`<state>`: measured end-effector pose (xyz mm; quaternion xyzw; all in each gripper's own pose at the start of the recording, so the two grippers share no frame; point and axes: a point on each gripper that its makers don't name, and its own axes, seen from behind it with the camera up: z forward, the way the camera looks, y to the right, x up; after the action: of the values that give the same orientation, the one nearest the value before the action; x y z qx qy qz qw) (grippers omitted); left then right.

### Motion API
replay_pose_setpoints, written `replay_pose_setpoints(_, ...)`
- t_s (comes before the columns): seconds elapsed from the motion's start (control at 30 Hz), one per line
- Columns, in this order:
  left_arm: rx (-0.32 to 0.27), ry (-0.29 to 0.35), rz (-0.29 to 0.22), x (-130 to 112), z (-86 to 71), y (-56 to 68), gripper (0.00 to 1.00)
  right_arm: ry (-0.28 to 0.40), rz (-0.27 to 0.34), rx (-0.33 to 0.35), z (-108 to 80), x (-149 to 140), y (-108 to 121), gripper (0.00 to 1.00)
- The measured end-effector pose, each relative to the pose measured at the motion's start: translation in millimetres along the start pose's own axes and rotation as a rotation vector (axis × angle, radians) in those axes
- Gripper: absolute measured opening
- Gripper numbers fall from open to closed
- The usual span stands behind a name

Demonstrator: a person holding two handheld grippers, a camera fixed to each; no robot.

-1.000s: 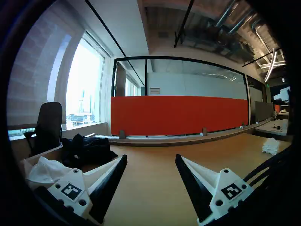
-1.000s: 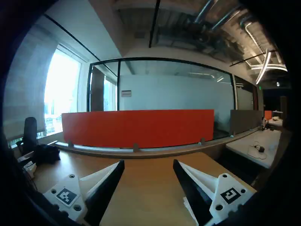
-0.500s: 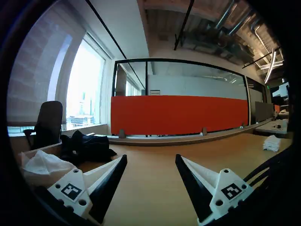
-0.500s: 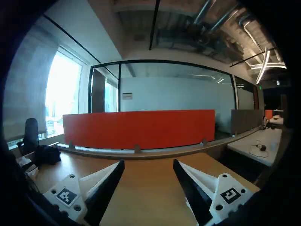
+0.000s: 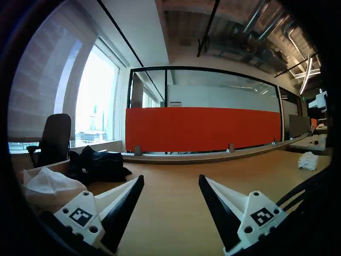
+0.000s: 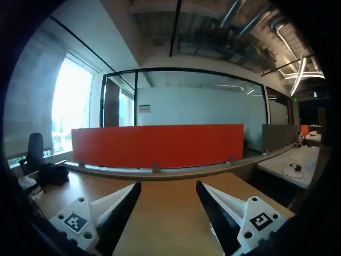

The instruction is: Fold towel

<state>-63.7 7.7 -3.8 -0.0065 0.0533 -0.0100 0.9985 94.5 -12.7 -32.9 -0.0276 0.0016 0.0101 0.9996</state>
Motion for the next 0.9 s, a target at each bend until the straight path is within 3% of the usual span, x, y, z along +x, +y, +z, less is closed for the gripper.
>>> replay_pose_setpoints(0.6, 0.0, -0.059, 0.005, -13.6, 3.0, -0.3, 0.95, -0.007, 0.004, 0.007, 0.7, -7.9, -1.9, 1.0)
replay_pose_setpoints(0.9, -0.011, -0.058, 0.004, -14.1, 3.3, 1.3, 0.95, 0.001, 0.015, 0.018, -0.5, -8.3, 0.0, 1.0)
